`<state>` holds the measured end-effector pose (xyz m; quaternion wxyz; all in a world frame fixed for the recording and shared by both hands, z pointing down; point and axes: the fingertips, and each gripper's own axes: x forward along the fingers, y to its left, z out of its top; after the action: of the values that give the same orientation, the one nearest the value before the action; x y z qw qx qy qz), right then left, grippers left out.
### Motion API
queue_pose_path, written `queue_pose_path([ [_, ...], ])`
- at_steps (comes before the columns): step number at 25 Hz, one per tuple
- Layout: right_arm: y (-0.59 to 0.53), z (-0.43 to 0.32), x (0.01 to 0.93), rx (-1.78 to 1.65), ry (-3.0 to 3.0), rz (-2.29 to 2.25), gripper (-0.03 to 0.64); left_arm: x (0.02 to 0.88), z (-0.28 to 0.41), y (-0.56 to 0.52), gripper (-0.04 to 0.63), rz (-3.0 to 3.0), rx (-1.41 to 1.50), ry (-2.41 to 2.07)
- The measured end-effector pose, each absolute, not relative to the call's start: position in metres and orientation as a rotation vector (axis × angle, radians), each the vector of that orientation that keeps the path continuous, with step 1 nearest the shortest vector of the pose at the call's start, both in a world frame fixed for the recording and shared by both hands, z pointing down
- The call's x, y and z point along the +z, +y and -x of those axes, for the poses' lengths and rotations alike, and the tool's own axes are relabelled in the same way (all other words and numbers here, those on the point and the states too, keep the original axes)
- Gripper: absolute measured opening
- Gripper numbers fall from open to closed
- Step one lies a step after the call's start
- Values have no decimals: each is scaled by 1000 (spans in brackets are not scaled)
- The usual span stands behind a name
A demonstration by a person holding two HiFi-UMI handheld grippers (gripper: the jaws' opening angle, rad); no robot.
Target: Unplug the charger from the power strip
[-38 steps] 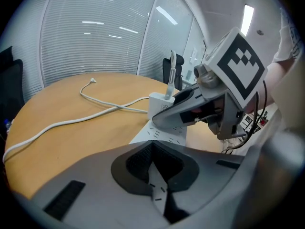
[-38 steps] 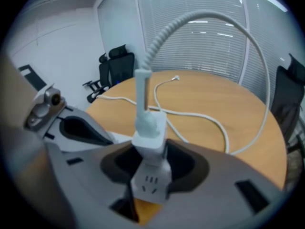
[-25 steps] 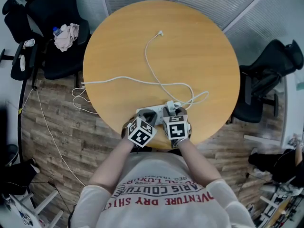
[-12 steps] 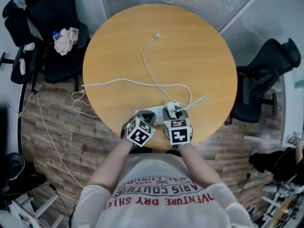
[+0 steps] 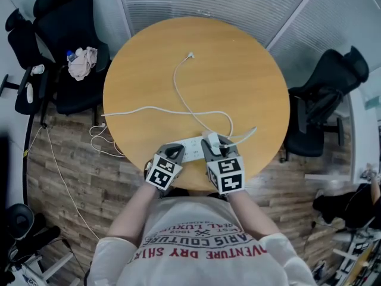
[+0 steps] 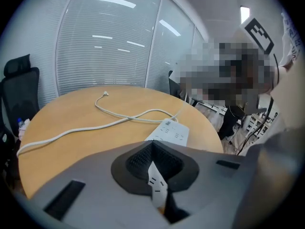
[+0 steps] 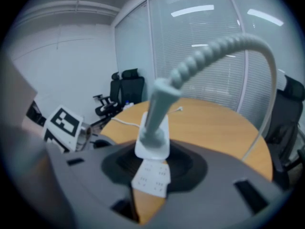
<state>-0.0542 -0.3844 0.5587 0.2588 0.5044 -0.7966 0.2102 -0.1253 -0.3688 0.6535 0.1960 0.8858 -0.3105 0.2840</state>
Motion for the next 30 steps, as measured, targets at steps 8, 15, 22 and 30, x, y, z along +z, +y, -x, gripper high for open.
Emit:
queue_pose_path([
  [8,-381,63,504,549,-2339,-1355,155,545,136,-384,34,-2612,483,-1062],
  [15,-387,72,452,268,-2432,-1386,155,447,159,-398,34,-2720,227,-1228],
  [22,-389,75,415,173,-2527,-1441,155,395,187,-393,34,-2790,112,-1359],
  [30,-393,78,415,190,-2544,-1444,155,387,192,-392,34,-2806,105,-1383],
])
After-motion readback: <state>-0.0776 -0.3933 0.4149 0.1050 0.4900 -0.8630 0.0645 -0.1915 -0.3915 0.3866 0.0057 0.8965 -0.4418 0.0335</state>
